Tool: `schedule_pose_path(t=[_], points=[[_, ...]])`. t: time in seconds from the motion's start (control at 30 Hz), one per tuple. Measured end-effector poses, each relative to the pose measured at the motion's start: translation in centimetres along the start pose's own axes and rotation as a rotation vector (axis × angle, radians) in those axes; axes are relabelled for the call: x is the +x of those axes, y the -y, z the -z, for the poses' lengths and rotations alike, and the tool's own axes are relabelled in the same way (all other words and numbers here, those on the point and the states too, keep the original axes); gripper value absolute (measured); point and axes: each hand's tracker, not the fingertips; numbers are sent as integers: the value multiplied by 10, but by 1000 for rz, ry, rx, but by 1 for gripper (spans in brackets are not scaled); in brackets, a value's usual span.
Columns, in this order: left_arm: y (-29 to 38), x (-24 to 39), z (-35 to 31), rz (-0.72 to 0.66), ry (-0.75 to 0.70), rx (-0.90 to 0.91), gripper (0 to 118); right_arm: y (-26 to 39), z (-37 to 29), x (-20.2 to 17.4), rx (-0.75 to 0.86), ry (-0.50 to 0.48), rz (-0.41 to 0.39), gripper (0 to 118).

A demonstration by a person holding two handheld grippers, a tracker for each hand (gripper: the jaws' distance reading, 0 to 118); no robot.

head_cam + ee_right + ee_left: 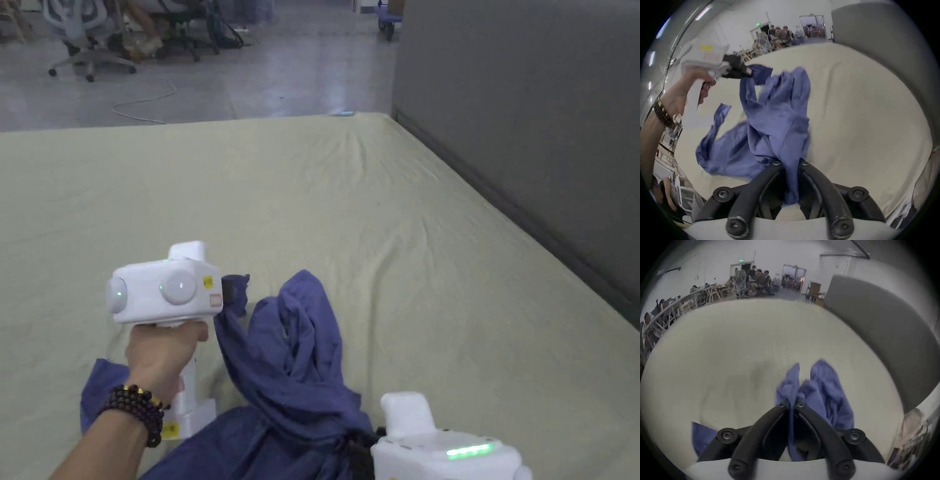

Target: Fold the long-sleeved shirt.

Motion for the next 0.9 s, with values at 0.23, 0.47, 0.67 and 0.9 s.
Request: schedule_pose_path(t=[0.23,0.47,0.67,0.9], points=[[-113,-53,-146,-62,-20,292,1,-169,-63,3,295,18,-158,8],[-220,-58,-272,-57,-94,548,1,-359,-116,-62,521,22,-311,8],[-259,-49,-323,19,-130,646,1,-440,-152,-88,593,12,-282,8],[-221,-62,-292,28,-117,599,1,-403,-128,-87,545,-3,-253,8]])
